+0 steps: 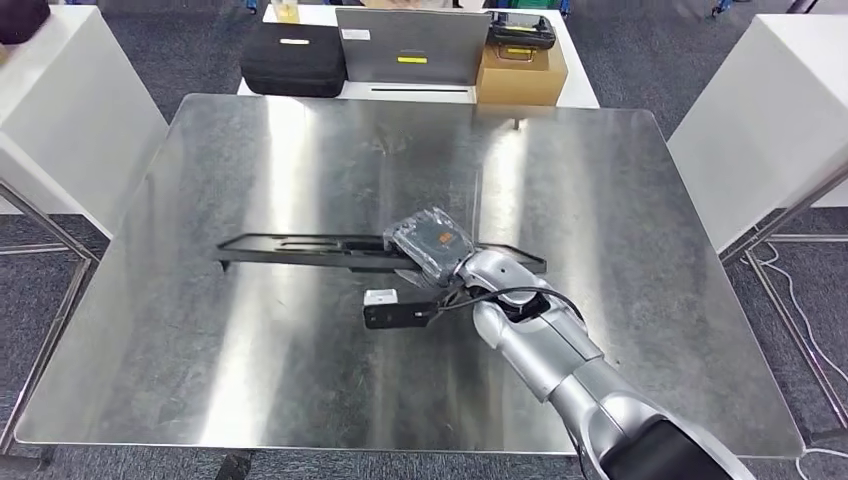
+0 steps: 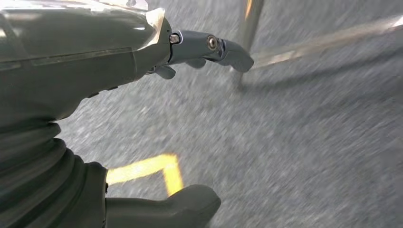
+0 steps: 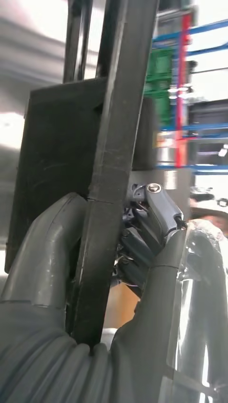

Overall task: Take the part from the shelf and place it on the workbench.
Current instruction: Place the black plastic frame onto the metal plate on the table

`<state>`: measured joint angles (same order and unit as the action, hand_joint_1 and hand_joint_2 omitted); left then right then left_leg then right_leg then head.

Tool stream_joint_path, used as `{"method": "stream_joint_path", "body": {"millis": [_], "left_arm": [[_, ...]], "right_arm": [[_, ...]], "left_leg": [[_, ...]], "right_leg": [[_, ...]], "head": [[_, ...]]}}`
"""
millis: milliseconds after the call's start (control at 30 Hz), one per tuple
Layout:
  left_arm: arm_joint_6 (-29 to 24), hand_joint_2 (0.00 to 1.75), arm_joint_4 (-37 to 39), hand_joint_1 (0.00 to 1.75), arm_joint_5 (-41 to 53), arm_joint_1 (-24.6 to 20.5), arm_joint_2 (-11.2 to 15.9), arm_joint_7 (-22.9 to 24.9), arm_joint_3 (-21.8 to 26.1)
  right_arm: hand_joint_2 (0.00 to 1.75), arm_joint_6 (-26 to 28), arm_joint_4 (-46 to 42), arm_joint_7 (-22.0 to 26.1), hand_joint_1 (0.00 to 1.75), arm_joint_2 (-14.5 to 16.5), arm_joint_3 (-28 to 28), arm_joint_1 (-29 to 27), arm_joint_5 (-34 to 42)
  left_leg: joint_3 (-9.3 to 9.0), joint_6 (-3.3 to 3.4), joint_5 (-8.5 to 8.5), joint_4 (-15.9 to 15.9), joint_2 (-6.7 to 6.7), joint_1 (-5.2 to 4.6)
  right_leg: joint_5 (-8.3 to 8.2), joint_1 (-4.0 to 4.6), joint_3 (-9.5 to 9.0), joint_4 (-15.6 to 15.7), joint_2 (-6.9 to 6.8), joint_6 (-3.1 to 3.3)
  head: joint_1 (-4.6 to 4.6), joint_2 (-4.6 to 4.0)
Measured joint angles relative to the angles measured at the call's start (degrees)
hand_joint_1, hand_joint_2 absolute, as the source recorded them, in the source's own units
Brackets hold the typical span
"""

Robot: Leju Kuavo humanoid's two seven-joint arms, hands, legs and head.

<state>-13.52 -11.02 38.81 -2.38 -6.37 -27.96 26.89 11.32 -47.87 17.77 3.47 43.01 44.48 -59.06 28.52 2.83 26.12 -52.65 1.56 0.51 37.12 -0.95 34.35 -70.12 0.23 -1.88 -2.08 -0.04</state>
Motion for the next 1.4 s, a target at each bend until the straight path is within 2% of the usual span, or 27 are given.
{"method": "stream_joint_path", "body": {"millis": [33,67,100,133,167,200,233,267,333,367,400,467,500,533,567,633,667,700,733,800,900,1033,1400], "left_arm": [[-1.36,1.75,0.02,0.00,0.16,0.26,-0.12,-1.78,0.01],[-2.67,1.75,0.03,0.00,0.37,0.42,-0.24,-3.04,0.02],[-3.86,1.75,0.07,0.00,0.59,0.60,-0.42,-3.72,0.03],[-4.72,1.75,0.15,0.00,0.77,0.76,-0.58,-3.95,0.05],[-4.99,1.75,0.24,0.00,0.78,0.91,-0.77,-3.66,0.10],[-4.41,1.75,0.31,0.00,0.59,0.96,-0.94,-3.23,0.20],[-3.34,1.31,0.34,0.00,0.39,0.81,-1.03,-2.89,0.31],[-2.33,0.87,0.32,0.00,0.16,0.49,-1.07,-2.62,0.43],[-1.25,0.00,0.32,0.00,0.02,-0.18,-0.97,-2.09,0.72],[-1.20,0.00,0.35,0.00,0.03,-0.38,-0.92,-1.76,0.84],[-1.27,0.00,0.39,0.00,0.11,-0.49,-0.85,-1.36,0.93],[-1.69,0.00,0.42,0.00,0.28,-0.58,-0.82,-0.88,0.99],[-1.89,0.00,0.42,0.00,0.34,-0.63,-0.80,-0.77,1.03],[-2.03,0.00,0.42,0.00,0.36,-0.63,-0.80,-0.73,1.09],[-2.13,0.00,0.41,0.00,0.35,-0.64,-0.79,-0.73,1.16],[-2.21,0.00,0.40,0.00,0.36,-0.69,-0.77,-0.74,1.31],[-2.23,0.00,0.40,0.00,0.37,-0.74,-0.77,-0.75,1.35],[-2.24,0.00,0.39,0.00,0.39,-0.83,-0.77,-0.77,1.39],[-2.26,0.00,0.36,0.00,0.41,-0.93,-0.79,-0.81,1.41],[-2.32,0.00,0.31,0.00,0.43,-1.15,-0.82,-0.90,1.44],[-2.28,0.00,0.27,0.00,0.39,-1.50,-0.82,-0.94,1.49],[-2.08,0.00,0.27,0.00,0.35,-1.62,-0.84,-0.91,1.53],[-0.58,0.00,0.27,0.00,0.27,-1.59,-0.82,0.92,2.12]], "right_arm": [[1.31,0.05,0.23,0.07,1.28,-0.33,0.10,-0.39,0.04],[0.87,0.13,0.35,0.20,0.86,-0.57,0.15,-0.36,0.13],[0.44,0.20,0.41,0.41,0.43,-0.73,0.15,-0.06,0.24],[0.00,0.33,0.48,0.63,0.00,-0.81,0.16,0.28,0.39],[0.00,0.48,0.58,0.84,0.00,-0.83,0.19,0.60,0.51],[0.00,0.63,0.68,0.99,0.00,-0.79,0.22,0.86,0.58],[0.00,0.78,0.76,1.07,0.00,-0.61,0.25,1.20,0.62],[0.00,0.88,0.78,1.07,0.00,-0.32,0.27,1.69,0.62],[0.00,1.02,0.66,1.01,0.00,0.60,0.27,3.14,0.67],[0.00,1.09,0.59,0.98,0.00,0.97,0.26,3.90,0.72],[0.00,1.15,0.53,0.93,0.00,1.23,0.26,4.52,0.76],[0.00,1.20,0.53,0.83,0.00,1.31,0.27,5.05,0.82],[0.00,1.20,0.54,0.78,0.00,1.31,0.28,5.06,0.83],[0.00,1.20,0.55,0.78,0.00,1.31,0.30,5.04,0.84],[0.00,1.20,0.55,0.79,0.00,1.34,0.31,5.03,0.85],[0.00,1.20,0.55,0.79,0.00,1.36,0.31,5.05,0.86],[0.00,1.20,0.56,0.79,0.00,1.35,0.31,5.06,0.86],[0.00,1.20,0.59,0.79,0.00,1.34,0.31,5.07,0.87],[0.00,1.20,0.63,0.79,0.00,1.33,0.31,5.05,0.89],[0.00,1.20,0.70,0.79,0.00,1.29,0.31,5.07,0.90],[0.00,1.34,0.74,0.66,0.00,1.21,0.31,5.17,0.88],[0.00,2.24,0.79,0.00,0.00,1.18,0.28,5.27,0.62],[0.00,4.43,1.36,-1.82,0.00,0.59,-0.33,6.68,-0.27]], "left_leg": [[-1.26,0.08,0.31,0.76,0.30,-0.24],[-2.24,0.17,0.67,1.26,0.52,-0.54],[-2.92,0.28,1.10,1.55,0.64,-0.79],[-3.47,0.37,1.65,1.53,0.70,-1.11],[-3.84,0.34,2.39,1.39,0.81,-1.38],[-4.10,0.32,3.16,1.19,0.96,-1.57],[-4.43,0.23,3.73,0.70,1.09,-1.77],[-4.75,0.08,4.18,0.36,1.19,-1.82],[-5.10,-0.41,5.27,-1.29,0.50,-1.75],[-4.39,-0.85,6.50,-3.18,0.05,-1.60],[-2.78,-1.31,8.20,-6.25,-0.40,-1.36],[2.55,-2.28,11.61,-14.37,-0.68,-0.70],[5.04,-2.71,12.22,-17.28,-0.73,-0.29],[6.70,-3.10,11.59,-18.31,-0.82,0.14],[7.22,-3.40,9.67,-17.13,-0.95,0.56],[5.65,-3.83,3.78,-10.10,-1.19,1.20],[4.77,-3.86,2.07,-6.72,-1.26,1.23],[4.12,-3.57,1.05,-4.49,-1.28,1.14],[3.91,-3.10,0.92,-3.60,-1.25,0.96],[3.69,-2.30,0.66,-3.50,-1.22,0.72],[3.41,-2.11,0.31,-3.46,-1.09,0.19],[3.41,-1.50,0.33,-3.48,-1.06,-0.36],[3.42,-1.23,0.35,-3.54,-1.09,-0.41]], "right_leg": [[0.07,0.34,1.19,1.08,0.00,0.14],[-1.59,0.76,2.09,3.68,0.01,0.02],[-5.06,1.24,2.72,7.36,0.00,-0.16],[-9.45,1.72,3.20,11.51,0.01,-0.29],[-13.28,2.12,3.20,14.59,0.09,0.04],[-16.10,2.46,3.06,16.48,0.23,0.62],[-17.29,2.45,2.82,17.20,0.38,1.35],[-17.33,2.30,2.21,16.96,0.50,2.18],[-17.03,1.74,0.93,17.16,0.61,3.34],[-16.74,1.66,0.28,17.24,0.68,3.85],[-16.51,1.64,-0.19,17.33,0.75,4.25],[-16.14,1.70,-0.43,17.28,0.80,4.61],[-15.99,1.69,-0.47,17.22,0.80,4.60],[-15.80,1.63,-0.53,17.11,0.81,4.47],[-15.57,1.55,-0.64,16.95,0.85,4.25],[-14.95,1.30,-0.92,16.36,0.92,3.66],[-14.69,1.26,-0.94,16.01,0.95,3.35],[-14.49,1.28,-0.81,15.73,0.98,3.02],[-14.34,1.36,-0.66,15.53,1.00,2.72],[-14.10,1.61,-0.45,15.17,1.02,2.52],[-14.03,1.62,-0.57,14.98,0.94,2.45],[-14.13,1.38,-0.60,15.08,0.91,2.12],[-14.25,0.98,-0.54,15.14,0.89,1.89]], "head": [[0.11,0.00],[0.24,0.00],[0.34,0.00],[0.27,0.00],[0.24,0.00],[0.18,0.00],[0.11,0.00],[0.07,0.00],[-0.04,0.00],[-0.22,0.00],[-0.27,0.00],[-0.51,0.00],[-0.49,0.00],[-0.52,0.00],[-0.52,0.00],[-0.52,0.00],[-0.56,0.00],[-0.61,0.00],[-0.63,0.00],[-0.53,0.00],[-0.28,0.00],[-0.27,0.00],[-0.30,0.00]]}}
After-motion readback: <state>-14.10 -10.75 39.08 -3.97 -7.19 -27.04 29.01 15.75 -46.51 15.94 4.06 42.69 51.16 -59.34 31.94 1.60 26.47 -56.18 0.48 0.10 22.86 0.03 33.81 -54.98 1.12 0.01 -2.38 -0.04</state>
